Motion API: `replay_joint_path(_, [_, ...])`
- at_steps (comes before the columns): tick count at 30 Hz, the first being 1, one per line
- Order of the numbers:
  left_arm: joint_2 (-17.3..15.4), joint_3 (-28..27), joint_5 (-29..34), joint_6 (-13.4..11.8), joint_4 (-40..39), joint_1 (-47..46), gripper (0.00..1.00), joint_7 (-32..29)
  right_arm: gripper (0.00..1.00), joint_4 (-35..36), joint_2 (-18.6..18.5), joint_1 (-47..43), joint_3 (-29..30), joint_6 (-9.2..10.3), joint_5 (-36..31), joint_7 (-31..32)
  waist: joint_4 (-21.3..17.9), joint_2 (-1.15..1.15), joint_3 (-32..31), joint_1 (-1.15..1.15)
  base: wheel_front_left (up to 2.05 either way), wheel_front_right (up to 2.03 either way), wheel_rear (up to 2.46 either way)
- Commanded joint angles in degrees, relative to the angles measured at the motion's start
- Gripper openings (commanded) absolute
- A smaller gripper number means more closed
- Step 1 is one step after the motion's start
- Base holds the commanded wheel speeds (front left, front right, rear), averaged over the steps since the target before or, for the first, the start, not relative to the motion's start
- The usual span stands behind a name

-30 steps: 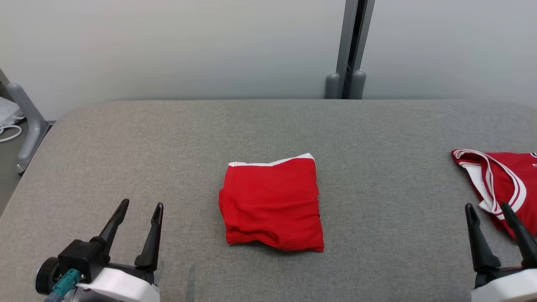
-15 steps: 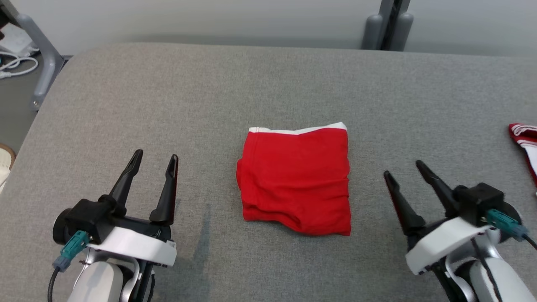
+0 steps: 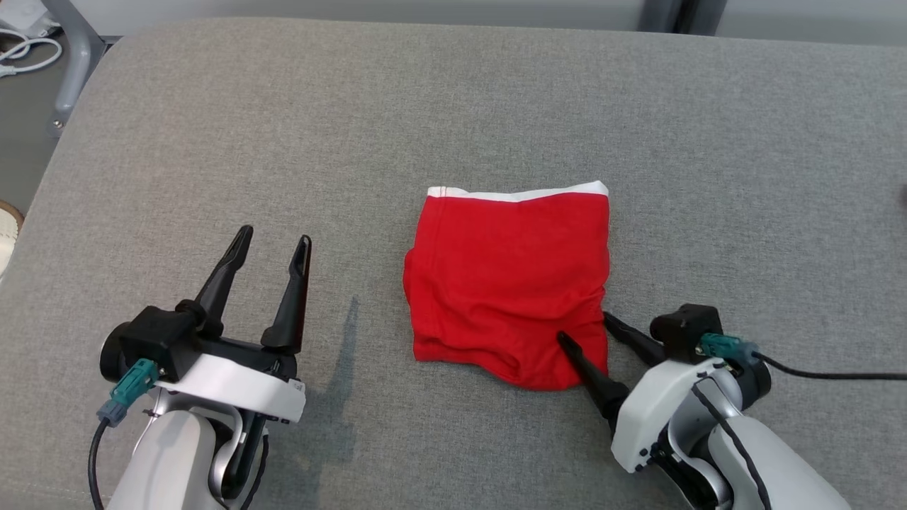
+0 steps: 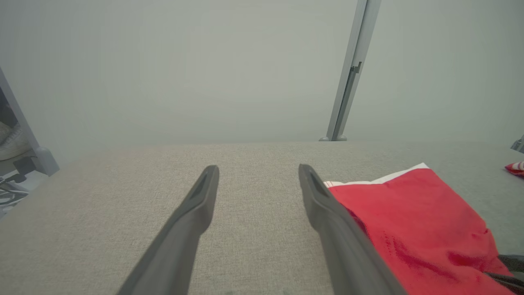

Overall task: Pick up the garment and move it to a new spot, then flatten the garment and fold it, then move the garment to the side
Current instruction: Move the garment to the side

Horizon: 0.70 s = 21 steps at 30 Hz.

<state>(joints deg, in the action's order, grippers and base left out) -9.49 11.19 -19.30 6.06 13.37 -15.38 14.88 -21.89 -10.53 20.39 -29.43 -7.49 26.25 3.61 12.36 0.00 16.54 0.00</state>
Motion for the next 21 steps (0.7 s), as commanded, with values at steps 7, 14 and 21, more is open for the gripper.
replay_joint_path(7, [0.3, -1.1, 0.8, 0.6, -0.3, -1.4, 1.00, 0.3, 0.00, -3.3, -1.8, 4.5, -5.1, 0.01, 5.7, 3.2, -0.6, 0.00, -0.2, 0.00, 0.00, 0.00, 0.00])
replay_joint_path(14, [0.3, -3.3, 1.2, 0.8, -1.3, -0.5, 1.00, 0.3, 0.00, -2.3, -5.7, 3.5, -3.6, 0.02, 6.7, 1.6, -2.4, 0.00, -0.8, 0.00, 0.00, 0.00, 0.00])
replay_joint_path(21, [-0.3, -6.4, 2.4, 0.5, -3.6, 1.3, 1.00, 0.3, 0.00, 0.7, -12.0, -1.0, 0.0, 0.06, 4.6, 3.2, -8.0, 0.00, -0.9, 0.00, 0.00, 0.00, 0.00])
